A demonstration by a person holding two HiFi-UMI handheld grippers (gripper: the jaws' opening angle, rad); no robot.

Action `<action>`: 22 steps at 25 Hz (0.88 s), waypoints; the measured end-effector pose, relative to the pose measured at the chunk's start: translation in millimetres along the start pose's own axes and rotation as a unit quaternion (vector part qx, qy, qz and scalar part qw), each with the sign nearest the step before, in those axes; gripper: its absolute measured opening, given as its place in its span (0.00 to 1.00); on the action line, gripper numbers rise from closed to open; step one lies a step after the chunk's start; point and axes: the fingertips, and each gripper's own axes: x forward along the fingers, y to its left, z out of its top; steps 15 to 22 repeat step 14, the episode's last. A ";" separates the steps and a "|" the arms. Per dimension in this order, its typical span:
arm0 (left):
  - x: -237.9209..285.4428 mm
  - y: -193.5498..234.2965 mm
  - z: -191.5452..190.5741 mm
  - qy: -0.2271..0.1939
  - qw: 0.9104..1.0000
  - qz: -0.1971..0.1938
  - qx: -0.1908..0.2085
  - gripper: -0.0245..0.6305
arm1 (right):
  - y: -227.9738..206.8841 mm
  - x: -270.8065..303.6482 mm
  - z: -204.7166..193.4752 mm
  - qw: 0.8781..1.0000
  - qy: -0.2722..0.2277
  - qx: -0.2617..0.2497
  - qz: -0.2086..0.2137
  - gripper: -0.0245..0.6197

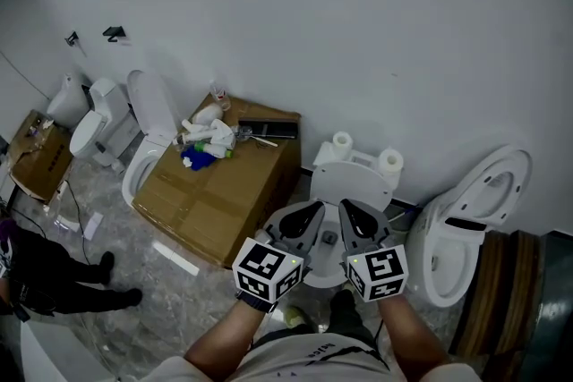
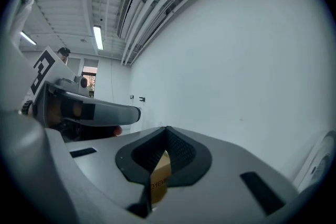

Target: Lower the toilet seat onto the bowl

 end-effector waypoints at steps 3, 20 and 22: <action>-2.8 3.5 -1.6 0.000 1.000 0.006 0.002 0.05 | 3.5 0.6 -1.5 1.000 0.001 -0.007 0.000 0.06; -8.8 10.0 -7.0 0.002 1.000 0.013 0.002 0.05 | 13.5 3.3 -6.4 1.000 0.004 -0.013 0.003 0.06; -8.8 10.0 -7.0 0.002 1.000 0.013 0.002 0.05 | 13.5 3.3 -6.4 1.000 0.004 -0.013 0.003 0.06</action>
